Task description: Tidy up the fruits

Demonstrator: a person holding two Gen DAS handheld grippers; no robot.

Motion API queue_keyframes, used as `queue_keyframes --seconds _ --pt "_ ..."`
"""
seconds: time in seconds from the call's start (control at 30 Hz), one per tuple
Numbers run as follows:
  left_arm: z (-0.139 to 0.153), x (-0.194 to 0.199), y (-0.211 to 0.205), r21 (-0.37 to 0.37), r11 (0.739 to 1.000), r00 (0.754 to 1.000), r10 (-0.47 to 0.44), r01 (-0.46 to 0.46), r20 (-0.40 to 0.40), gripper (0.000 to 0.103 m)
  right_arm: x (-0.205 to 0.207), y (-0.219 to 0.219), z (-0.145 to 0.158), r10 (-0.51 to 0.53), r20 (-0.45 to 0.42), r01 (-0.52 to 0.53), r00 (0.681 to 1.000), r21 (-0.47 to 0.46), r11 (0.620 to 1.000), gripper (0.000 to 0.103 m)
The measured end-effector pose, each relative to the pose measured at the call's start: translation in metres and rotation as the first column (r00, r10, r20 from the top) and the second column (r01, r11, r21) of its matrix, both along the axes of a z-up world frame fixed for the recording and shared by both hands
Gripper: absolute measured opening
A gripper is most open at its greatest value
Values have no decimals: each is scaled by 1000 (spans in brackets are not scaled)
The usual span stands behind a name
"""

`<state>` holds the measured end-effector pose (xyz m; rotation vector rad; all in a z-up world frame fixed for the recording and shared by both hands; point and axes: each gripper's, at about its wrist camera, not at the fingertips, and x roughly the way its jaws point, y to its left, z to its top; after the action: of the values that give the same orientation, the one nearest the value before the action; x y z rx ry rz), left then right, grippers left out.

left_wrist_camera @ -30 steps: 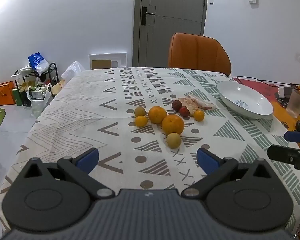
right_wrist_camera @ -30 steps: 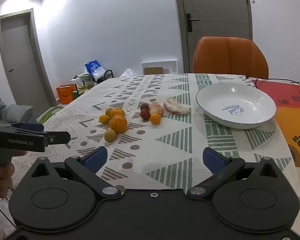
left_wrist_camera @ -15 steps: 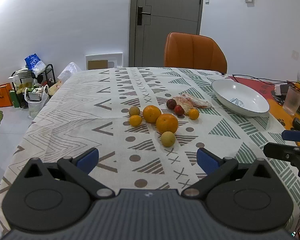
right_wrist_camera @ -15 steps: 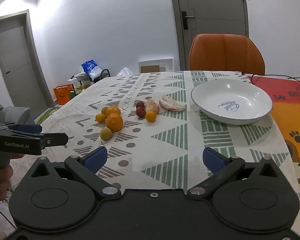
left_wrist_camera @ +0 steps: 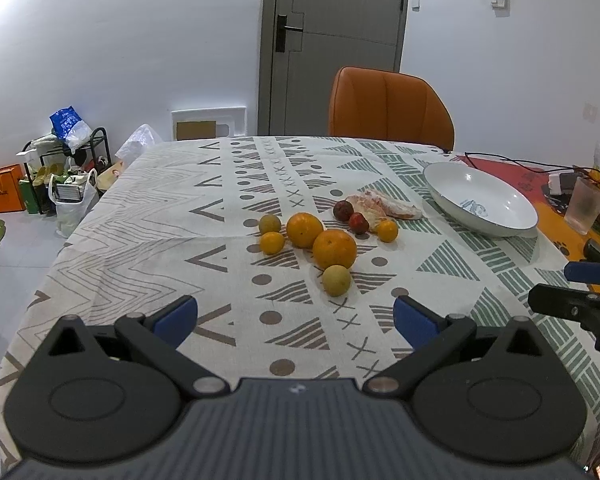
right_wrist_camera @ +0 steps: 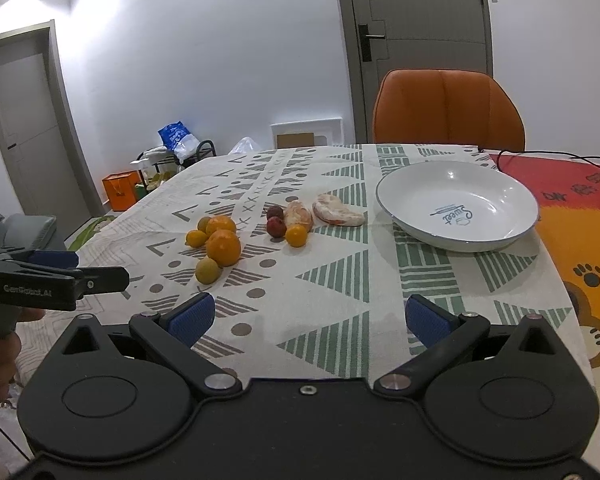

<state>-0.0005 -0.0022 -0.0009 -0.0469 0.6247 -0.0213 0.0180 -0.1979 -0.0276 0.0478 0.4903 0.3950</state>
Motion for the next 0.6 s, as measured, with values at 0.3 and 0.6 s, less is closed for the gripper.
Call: queue_keyframes --seconds 0.3,0.6 --pt "0 -2 -5 15 1000 1000 -18 18 15 103 0 0 -1 15 -20 -15 1000 8 1000 103" --pt "-1 -2 -6 21 1000 1000 -17 16 14 103 -1 -1 -1 27 -23 -26 999 21 999 103"
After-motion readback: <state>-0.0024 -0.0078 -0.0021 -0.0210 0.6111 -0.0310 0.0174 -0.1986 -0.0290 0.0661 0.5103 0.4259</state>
